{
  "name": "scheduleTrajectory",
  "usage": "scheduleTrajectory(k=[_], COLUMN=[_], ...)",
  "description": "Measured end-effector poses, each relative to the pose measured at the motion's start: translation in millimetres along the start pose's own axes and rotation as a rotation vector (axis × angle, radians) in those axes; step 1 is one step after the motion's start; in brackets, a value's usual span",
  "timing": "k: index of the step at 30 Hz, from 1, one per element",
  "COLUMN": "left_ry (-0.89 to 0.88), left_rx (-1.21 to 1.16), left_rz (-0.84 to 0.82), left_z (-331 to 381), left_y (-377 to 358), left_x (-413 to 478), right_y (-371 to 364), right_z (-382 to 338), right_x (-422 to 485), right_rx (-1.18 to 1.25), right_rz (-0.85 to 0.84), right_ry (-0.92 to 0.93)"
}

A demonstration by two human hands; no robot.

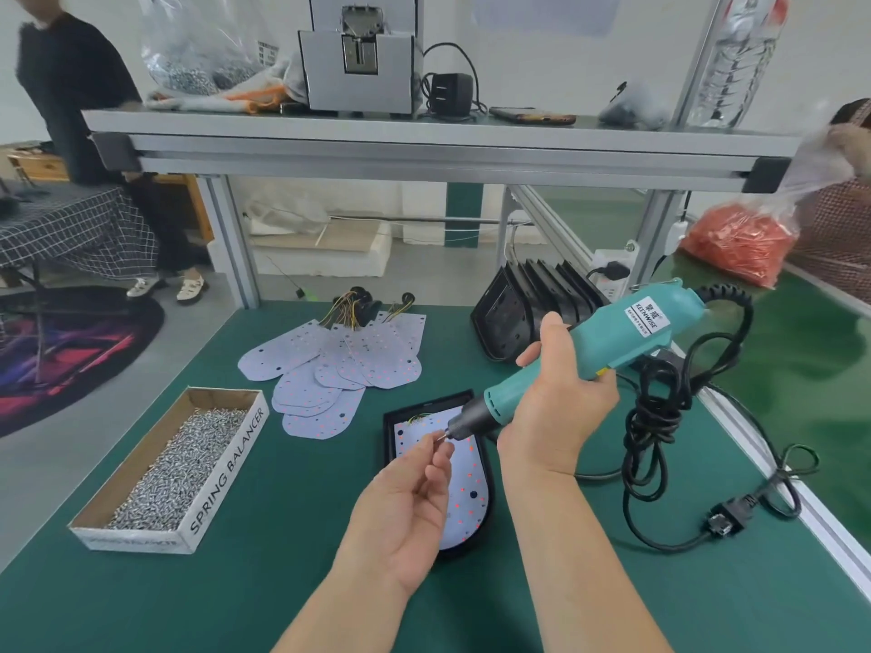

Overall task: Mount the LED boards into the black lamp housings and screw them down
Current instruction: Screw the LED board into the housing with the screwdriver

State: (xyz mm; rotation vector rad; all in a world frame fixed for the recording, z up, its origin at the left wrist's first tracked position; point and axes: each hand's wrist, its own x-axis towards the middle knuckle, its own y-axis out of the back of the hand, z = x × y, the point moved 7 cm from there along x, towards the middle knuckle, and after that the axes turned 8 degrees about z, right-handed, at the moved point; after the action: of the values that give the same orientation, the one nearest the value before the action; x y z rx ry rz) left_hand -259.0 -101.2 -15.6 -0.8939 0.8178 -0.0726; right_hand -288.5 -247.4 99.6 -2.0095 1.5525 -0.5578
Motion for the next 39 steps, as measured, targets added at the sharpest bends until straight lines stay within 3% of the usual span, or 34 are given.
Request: scheduleTrajectory(k=[5,10,15,19,21,24,29,39], left_ry=[-0.086,-0.203,-0.611,-0.559,-0.554,-0.488,-0.334,-0.301], left_rx=[0.033,0.262,0.819,1.425,1.563,1.491,1.303,1.255], left_rz=[-0.031,-0.054,0.351,0.328,0.316,0.285,0.086,0.074], left_z=[1,17,86,89,81,68,46,45], left_y=[3,7,37,24,14,7,3,4], left_x=[5,8,26,47,56,68,76,79], right_y=[5,4,0,-12,-18,-24,-36,-59], right_z=[9,11,7,12,17,25,39,71], right_x=[2,4,14,17,17,18,22,17], right_rx=[-0.001,0.023,0.021,-0.039,-0.073,-0.102,-0.156,-0.259], right_rz=[0.033,0.015,-0.017,-0.095,-0.129,-0.176,-0.230,-0.323], right_ry=[-0.034,-0.061,-0.026,0.014,0.033,0.079,0.123,0.187])
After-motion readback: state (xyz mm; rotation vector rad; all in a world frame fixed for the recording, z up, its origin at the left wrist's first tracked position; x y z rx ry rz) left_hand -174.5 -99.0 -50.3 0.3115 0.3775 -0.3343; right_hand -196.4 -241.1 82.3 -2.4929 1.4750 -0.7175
